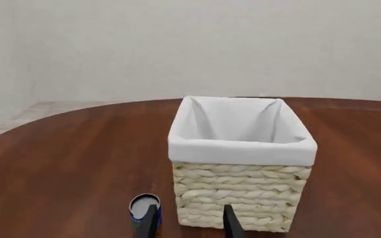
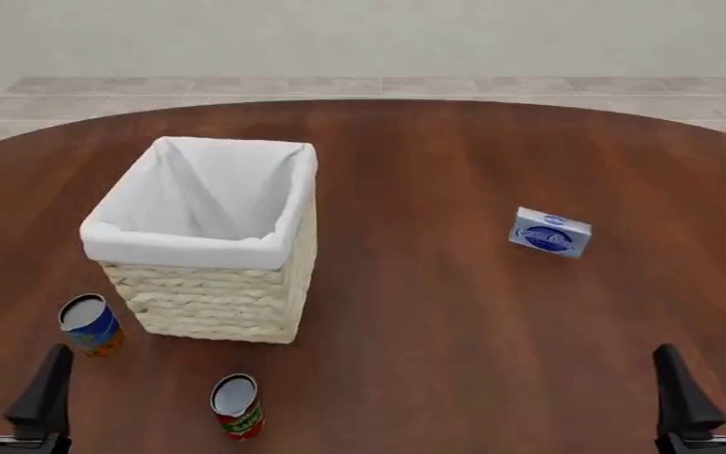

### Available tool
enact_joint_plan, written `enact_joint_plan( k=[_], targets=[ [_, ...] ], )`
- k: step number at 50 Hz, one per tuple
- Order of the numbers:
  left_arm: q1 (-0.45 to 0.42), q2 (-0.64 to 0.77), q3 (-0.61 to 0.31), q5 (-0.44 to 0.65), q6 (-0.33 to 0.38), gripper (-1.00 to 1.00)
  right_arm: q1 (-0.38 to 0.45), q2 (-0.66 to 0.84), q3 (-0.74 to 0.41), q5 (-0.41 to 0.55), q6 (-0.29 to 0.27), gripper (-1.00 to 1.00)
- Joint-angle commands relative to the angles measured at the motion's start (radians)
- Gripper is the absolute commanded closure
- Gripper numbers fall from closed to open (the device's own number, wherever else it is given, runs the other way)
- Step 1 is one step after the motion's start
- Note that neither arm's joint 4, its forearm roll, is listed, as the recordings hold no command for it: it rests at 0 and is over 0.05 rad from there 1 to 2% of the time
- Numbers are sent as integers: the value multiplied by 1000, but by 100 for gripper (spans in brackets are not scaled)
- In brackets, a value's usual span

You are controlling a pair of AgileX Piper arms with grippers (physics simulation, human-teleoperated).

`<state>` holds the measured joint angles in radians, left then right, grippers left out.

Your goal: Pick up the tomato sauce, and put it in the basket.

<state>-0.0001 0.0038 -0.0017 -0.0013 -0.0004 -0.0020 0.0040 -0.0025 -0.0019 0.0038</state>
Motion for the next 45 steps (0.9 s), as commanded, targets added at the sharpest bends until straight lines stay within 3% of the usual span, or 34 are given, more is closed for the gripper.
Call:
enact_joint_plan(
  k=[1, 18, 34, 35, 37, 42, 45],
  targets=[
    [0, 9, -4, -3, 3, -100, 9, 5, -1, -1, -10, -100],
    [-29, 139, -18, -89, -12, -100, 14, 3, -1, 1, -9, -100],
    [-153, 399, -167, -128, -30, -100, 18, 1, -1, 3, -11, -100],
    [-184, 452, -178, -139, -68, -100, 19, 1, -1, 3, -12, -100],
    [-225, 476, -198, -131, -16, -100, 20, 2, -1, 3, -10, -100],
    [-246, 551, -258, -82, -41, -100, 28, 1, -1, 4, -10, -100],
    [-275, 583, -281, -62, 3, -100, 28, 4, -1, 2, -14, -100]
  ],
)
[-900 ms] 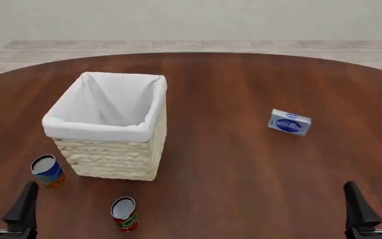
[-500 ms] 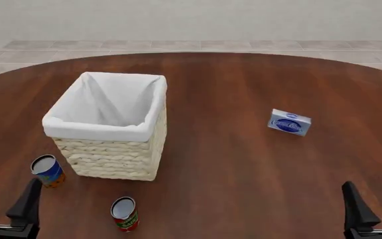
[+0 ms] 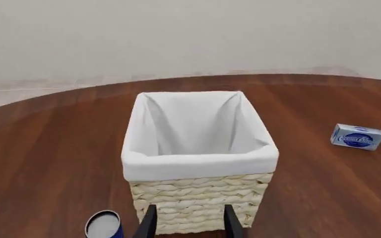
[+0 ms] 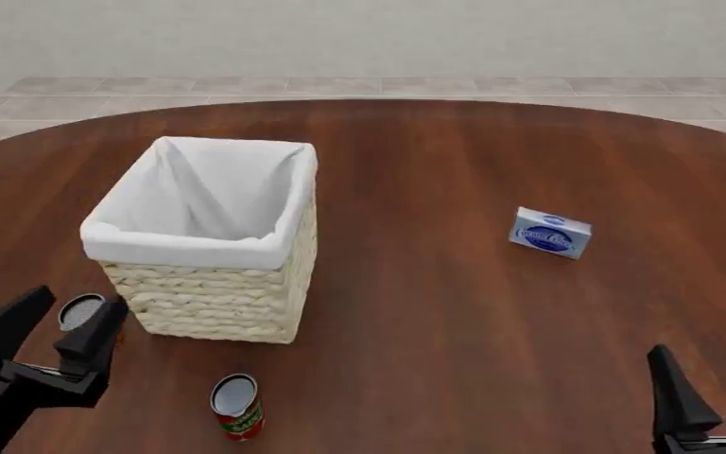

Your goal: Pick up the tomato sauce, and put it in the basket.

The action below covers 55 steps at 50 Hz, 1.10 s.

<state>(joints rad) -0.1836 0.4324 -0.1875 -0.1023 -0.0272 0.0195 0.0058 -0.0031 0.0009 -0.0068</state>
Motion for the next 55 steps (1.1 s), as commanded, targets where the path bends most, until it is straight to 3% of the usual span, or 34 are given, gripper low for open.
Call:
enact_joint_plan(
  k=[1, 6, 7, 9, 10, 12, 15, 19, 27, 43, 55],
  targets=[
    [-97, 167, -100, 44, 54, -100, 6, 3, 0, -1, -3, -100],
    [-120, 246, -125, 56, 33, -100, 3, 6, -1, -5, -1, -100],
    [-126, 244, -138, 68, 61, -100, 2, 7, 0, -6, -1, -100],
    [-150, 285, -167, 88, 18, -100, 3, 9, 0, -7, -2, -100],
    [-155, 293, -180, 100, 46, -100, 4, 9, 0, -8, -2, -100],
    [-188, 310, -211, 134, -14, -100, 6, 8, 0, -6, -2, -100],
    [-213, 328, -242, 169, -39, -100, 8, 6, 0, -5, -1, -100],
    [-215, 353, -273, 205, 4, -100, 9, 6, 0, -4, -3, -100],
    [-223, 462, -272, 233, 4, -100, 14, 1, 1, 0, -11, -100],
    [-189, 508, -287, 274, 31, -100, 22, 2, 2, 2, -18, -100],
    [-135, 562, -275, 333, 110, -100, 24, 2, 2, 2, -15, -100]
  ],
)
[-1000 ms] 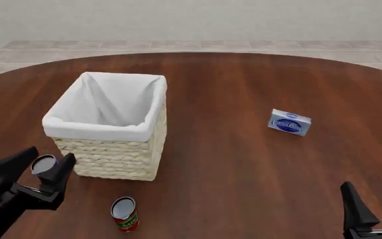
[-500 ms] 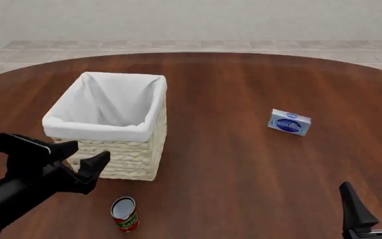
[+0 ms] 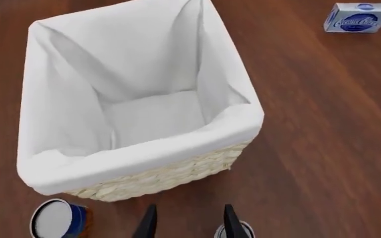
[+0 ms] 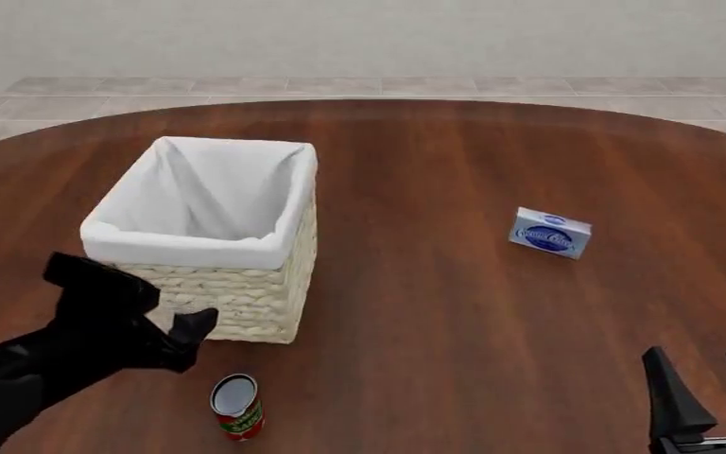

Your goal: Pick up the tomato sauce, and put it in the basket.

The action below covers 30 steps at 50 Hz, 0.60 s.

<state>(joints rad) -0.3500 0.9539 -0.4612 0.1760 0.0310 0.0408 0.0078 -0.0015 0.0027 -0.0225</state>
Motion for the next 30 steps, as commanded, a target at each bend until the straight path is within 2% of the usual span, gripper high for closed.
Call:
enact_joint_plan(
  k=[1, 12, 22, 30],
  targets=[
    [31, 32, -4, 63, 48, -100, 2, 0, 0, 1, 2, -100],
    [39, 33, -27, 116, 78, -100, 0, 2, 0, -2, 7, -100],
    [8, 59, -40, 151, 94, -100, -10, 6, -1, -6, 18, -100],
    [-43, 73, -44, 184, 73, -100, -11, 5, -2, -5, 24, -100]
  ],
)
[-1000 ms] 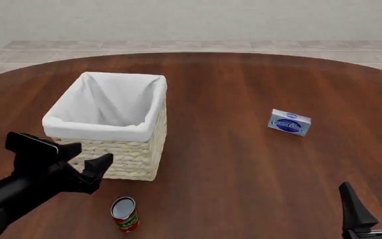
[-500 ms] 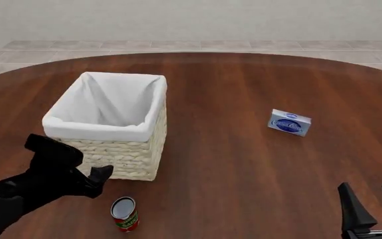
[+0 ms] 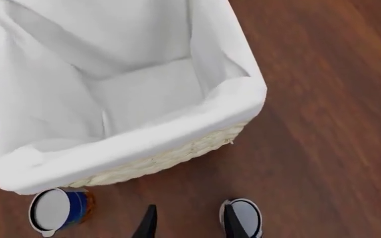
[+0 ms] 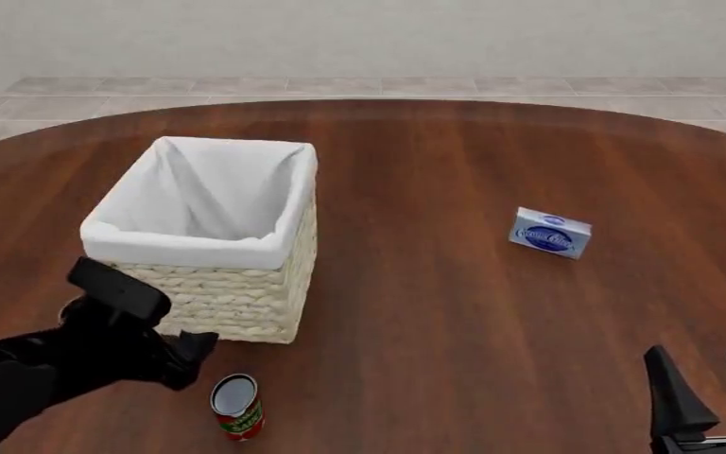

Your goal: Pick up the tomato sauce, and put it in the basket.

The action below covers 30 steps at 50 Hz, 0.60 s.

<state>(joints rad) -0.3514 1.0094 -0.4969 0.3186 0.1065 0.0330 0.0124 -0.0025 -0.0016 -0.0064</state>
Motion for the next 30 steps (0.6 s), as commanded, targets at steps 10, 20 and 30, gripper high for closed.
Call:
enact_joint_plan(
  k=[10, 20, 30],
  targets=[
    [-69, 25, -24, 70, -23, -100, -1, -2, 0, 3, 9, -100],
    [-138, 57, -19, 42, -48, -100, -1, -2, 0, 2, 10, -100],
    [-189, 86, -22, 20, -73, -100, -1, -7, 0, 8, 14, -100]
  ],
)
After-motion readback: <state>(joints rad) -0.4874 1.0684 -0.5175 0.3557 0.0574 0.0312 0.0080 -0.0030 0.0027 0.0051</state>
